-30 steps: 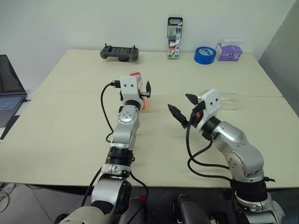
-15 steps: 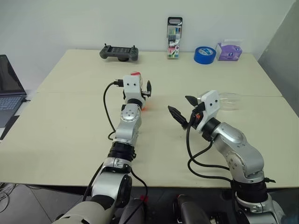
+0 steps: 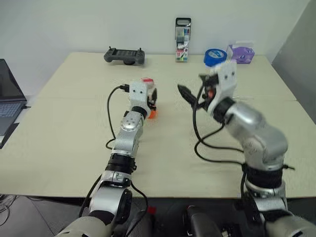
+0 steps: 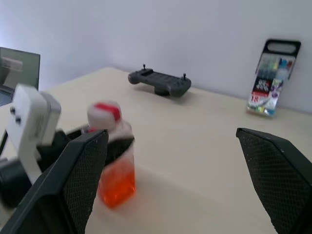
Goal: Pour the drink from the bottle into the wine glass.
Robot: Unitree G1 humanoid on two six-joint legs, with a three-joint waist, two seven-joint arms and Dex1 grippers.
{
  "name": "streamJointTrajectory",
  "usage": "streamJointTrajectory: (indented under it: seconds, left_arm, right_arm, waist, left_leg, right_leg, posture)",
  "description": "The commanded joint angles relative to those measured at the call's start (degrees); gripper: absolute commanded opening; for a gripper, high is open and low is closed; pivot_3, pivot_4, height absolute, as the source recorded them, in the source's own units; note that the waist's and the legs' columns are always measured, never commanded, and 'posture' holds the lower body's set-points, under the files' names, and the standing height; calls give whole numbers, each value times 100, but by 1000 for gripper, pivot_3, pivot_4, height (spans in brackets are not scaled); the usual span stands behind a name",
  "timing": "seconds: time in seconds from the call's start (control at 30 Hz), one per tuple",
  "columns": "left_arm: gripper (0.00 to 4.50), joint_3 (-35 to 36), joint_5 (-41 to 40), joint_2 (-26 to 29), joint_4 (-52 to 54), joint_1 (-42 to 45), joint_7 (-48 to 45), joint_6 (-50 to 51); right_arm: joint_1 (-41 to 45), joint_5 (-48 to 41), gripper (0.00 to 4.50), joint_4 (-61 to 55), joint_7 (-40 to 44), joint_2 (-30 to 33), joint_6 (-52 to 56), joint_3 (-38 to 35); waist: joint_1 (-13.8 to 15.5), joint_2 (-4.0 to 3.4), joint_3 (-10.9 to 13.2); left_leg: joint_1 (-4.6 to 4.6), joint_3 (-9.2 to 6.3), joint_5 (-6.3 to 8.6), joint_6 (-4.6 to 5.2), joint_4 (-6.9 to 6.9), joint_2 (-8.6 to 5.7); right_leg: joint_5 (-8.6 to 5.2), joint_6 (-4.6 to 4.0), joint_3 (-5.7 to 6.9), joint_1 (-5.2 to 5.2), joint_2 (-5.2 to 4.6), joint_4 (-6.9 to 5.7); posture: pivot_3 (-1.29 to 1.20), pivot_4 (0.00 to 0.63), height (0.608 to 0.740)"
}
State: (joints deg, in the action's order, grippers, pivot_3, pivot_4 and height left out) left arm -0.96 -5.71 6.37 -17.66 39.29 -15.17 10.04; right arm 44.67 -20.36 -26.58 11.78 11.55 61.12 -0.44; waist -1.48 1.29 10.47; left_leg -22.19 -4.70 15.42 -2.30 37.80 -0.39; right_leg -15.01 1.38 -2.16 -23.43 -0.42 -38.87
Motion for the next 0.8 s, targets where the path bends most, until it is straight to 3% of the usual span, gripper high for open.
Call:
streamJointTrajectory:
  seconds: [0.03,0.13,0.63,0.77,0.8]
  left_arm:
    - [2030,-299,-441,132,980,-121,-889,432]
    - [2030,-343,-683,189,1357,-270,-1224,804]
    - [2030,-577,-862,267,1899,-513,-1766,983]
    - [2030,-612,-843,277,1895,-564,-1792,1008]
    - [2029,-620,-843,277,1901,-573,-1791,1019]
  right_arm:
    - [249,-239,4500,-255,-256,-265,821,-151]
    - [273,-326,4500,-393,-317,-419,1145,-139]
    - [-170,221,4500,-235,-994,-890,903,147]
    - [-197,282,3572,-224,-1070,-949,872,131]
    - [-202,300,3155,-218,-1078,-950,897,141]
  waist:
    - [-1,0,0]
    - [-9,0,0]
    - [-32,-1,0]
    - [-32,-1,0]
    - [-32,-1,0]
  left_leg:
    - [-13,-7,-1,-1,1,2]
    - [-74,2,-13,-22,12,-7]
    - [-65,12,-3,1,13,-9]
    - [-65,12,-3,1,11,-9]
    - [-65,12,-3,1,11,-8]
  right_leg:
    - [0,-1,-1,-9,-11,2]
    - [2,-3,-11,-72,-32,-10]
    - [3,-2,-6,-71,-32,-14]
    - [3,-2,-6,-72,-32,-13]
    - [3,-2,-7,-72,-32,-13]
  posture:
    - [0,150,740]
    - [0,150,740]
    - [0,150,740]
    - [0,150,740]
    - [0,150,740]
